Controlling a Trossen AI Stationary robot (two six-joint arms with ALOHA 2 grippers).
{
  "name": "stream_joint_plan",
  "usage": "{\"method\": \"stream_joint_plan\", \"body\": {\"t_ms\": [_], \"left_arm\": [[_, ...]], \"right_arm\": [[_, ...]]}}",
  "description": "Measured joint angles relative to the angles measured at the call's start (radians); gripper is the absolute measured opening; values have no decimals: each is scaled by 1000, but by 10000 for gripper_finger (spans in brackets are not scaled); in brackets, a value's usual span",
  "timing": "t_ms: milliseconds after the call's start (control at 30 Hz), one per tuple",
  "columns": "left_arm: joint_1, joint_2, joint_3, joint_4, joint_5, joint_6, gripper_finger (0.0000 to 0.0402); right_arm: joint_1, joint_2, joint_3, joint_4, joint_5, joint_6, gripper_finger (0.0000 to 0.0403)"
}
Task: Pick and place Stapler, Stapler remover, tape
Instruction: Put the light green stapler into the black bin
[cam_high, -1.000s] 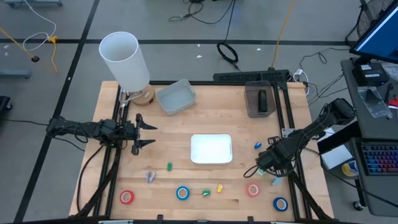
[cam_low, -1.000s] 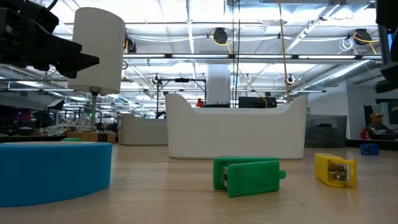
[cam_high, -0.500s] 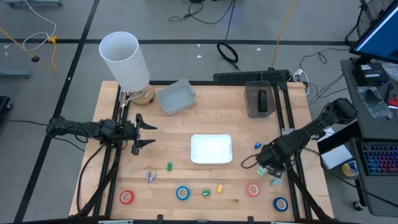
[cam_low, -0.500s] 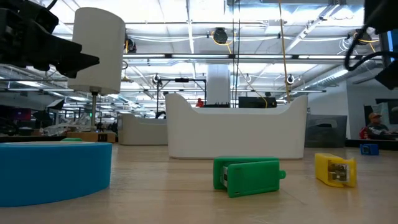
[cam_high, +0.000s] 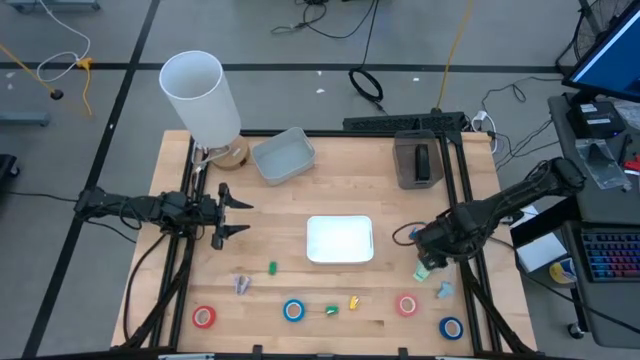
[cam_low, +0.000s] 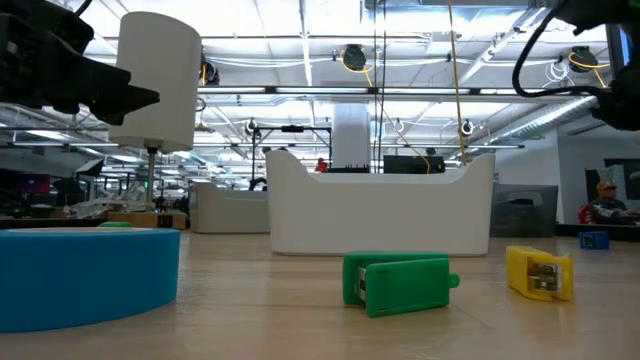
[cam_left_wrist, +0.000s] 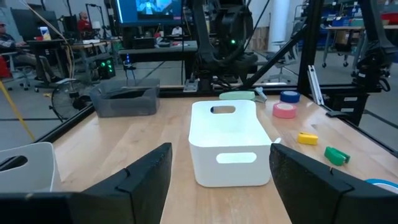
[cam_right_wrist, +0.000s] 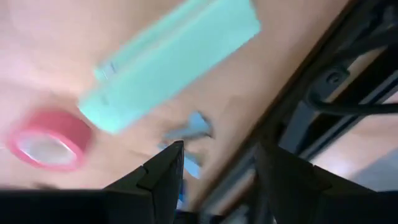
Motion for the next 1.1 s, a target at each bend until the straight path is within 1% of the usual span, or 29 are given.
{"method": "stream_joint_plan", "body": {"t_ms": [167,300,400,500,667,767,967,1100], "left_arm": [[0,0,0,0,0,-2,269],[0,0,0,0,0,-2,269],[0,4,0,0,0,-2,269],[0,18,0,0,1,3,269],[0,56,0,0,2,-5,269],[0,72,0,0,2,-5,269],[0,79,0,0,2,-7,269],[0,79,0,0,2,-4,269]], "right_arm": [[-13,-54,-1,86,83,314,194],[-20,-69,-1,99,99,496,194],[-27,-69,-1,103,121,595,194],[-34,-69,-1,126,155,642,194],[-34,-64,-5,139,153,704,194],[-34,-64,-32,154,151,733,194],[-34,-63,-123,288,150,777,194],[-34,-67,-191,376,125,807,194]]}}
